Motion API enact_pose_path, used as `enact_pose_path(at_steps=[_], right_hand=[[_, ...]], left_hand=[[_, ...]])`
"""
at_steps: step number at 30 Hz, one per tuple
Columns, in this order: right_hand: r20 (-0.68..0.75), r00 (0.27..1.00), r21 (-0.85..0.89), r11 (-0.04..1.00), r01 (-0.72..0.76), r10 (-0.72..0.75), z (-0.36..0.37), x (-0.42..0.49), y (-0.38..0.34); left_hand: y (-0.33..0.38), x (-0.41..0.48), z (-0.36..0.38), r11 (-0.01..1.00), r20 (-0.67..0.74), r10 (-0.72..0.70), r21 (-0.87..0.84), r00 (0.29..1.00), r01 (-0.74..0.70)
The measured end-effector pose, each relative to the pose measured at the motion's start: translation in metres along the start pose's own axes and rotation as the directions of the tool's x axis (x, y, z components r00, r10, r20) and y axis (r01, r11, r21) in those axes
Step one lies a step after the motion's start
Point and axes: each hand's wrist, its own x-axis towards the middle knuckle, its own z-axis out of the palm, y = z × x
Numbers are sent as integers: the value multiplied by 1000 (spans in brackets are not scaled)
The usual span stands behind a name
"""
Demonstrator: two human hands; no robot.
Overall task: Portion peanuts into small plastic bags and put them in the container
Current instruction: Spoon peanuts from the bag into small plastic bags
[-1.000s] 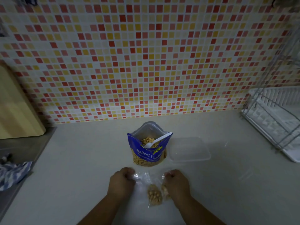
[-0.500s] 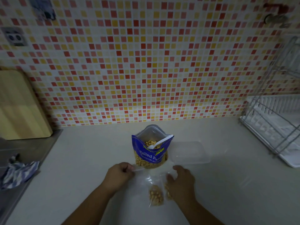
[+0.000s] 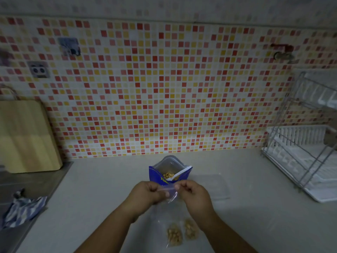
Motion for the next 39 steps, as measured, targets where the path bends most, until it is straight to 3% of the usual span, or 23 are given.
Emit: enact_pose_path(at_steps=[5, 11, 15, 17, 25, 30, 37, 39], right_hand=[[15, 998, 17, 998, -65, 65, -8, 9, -33], [-26, 998, -121, 991, -60, 57, -9, 18, -55], [-28, 999, -242, 970, -37, 31, -15, 24, -68], [-5, 1000, -285, 958, -25, 25, -16, 28, -73], [21, 998, -244, 969, -49, 56, -16, 37, -79], [22, 999, -223, 974, -35, 41, -15, 45, -78], [48, 999, -211, 977, 22, -13, -16, 55, -76], [42, 995, -333, 937, 103, -94, -19, 62, -75]], left_hand=[[27, 4, 5, 926, -226, 266, 332, 937, -183], [46, 7, 11, 767, -161, 501, 538, 851, -350], [50, 10, 6, 838, 3, 407, 398, 914, -374], [49, 12, 2, 837, 49, 375, 412, 926, -361], [57, 9, -4, 836, 65, 368, 414, 928, -360], [67, 6, -6, 796, 77, 455, 411, 887, -444], [56, 20, -15, 852, -2, 424, 339, 906, -398], [51, 23, -19, 856, -21, 413, 349, 910, -381]])
